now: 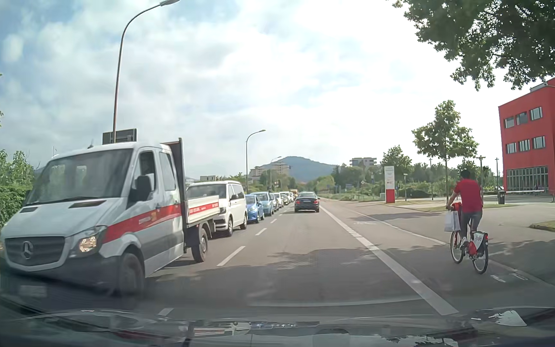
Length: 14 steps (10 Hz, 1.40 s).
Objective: Follow the waypoints while adhering to traffic rules and regulations
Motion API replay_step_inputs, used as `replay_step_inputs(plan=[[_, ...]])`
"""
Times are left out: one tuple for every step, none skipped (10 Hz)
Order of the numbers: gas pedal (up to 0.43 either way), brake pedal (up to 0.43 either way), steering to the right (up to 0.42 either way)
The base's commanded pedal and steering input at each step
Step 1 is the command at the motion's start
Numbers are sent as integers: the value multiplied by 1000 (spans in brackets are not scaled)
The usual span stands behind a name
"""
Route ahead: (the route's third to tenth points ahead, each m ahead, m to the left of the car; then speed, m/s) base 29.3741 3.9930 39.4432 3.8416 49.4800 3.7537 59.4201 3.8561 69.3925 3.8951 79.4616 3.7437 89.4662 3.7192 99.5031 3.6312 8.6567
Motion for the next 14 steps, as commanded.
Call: replay_step_inputs(plan=[[339, 0, -2], [358, 0, -2], [370, 0, -2], [370, 0, 0], [370, 0, 3], [370, 0, 7], [370, 0, 8], [358, 0, 7], [339, 0, 5], [299, 0, 4], [268, 0, 4], [260, 0, 3], [209, 0, 3], [110, 0, 2]])
